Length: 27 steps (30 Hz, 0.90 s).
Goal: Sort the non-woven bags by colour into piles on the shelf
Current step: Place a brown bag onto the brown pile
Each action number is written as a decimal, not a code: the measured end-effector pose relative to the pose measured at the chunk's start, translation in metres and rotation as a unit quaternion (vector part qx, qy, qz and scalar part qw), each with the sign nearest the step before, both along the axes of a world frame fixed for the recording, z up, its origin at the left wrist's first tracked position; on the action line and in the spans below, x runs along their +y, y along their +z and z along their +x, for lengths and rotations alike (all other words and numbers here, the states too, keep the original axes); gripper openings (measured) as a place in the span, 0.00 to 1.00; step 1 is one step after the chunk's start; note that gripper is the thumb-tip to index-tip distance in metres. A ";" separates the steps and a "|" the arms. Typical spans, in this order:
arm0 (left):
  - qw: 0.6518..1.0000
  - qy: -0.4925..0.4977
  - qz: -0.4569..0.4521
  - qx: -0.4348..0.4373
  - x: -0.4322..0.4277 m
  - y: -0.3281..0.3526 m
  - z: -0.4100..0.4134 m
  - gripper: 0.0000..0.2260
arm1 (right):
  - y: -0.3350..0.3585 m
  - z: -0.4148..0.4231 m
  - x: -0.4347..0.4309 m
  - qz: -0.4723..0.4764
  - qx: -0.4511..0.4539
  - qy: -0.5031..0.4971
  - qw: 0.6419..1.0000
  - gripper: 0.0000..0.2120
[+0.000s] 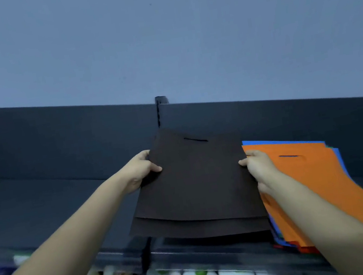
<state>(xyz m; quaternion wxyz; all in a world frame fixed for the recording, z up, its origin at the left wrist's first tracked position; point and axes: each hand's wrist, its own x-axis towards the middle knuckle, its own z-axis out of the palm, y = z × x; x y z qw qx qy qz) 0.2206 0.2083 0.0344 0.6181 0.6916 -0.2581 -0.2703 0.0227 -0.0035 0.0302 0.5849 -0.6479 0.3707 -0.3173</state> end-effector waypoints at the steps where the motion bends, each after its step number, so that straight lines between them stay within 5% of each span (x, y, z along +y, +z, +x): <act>1: 1.000 -0.004 0.009 -0.004 0.016 -0.001 0.014 0.23 | 0.000 0.014 0.014 -0.004 0.003 0.003 1.000 0.22; 4: 0.999 -0.004 0.027 -0.025 0.058 -0.011 0.064 0.33 | -0.005 0.052 0.059 -0.017 0.003 0.005 1.000 0.19; 7: 0.997 0.013 0.051 -0.055 0.093 -0.020 0.100 0.27 | -0.016 0.090 0.098 0.010 0.007 0.018 1.000 0.18; 27: 0.979 0.095 0.153 -0.092 0.222 -0.061 0.268 0.36 | -0.062 0.291 0.214 0.061 0.090 0.107 0.988 0.26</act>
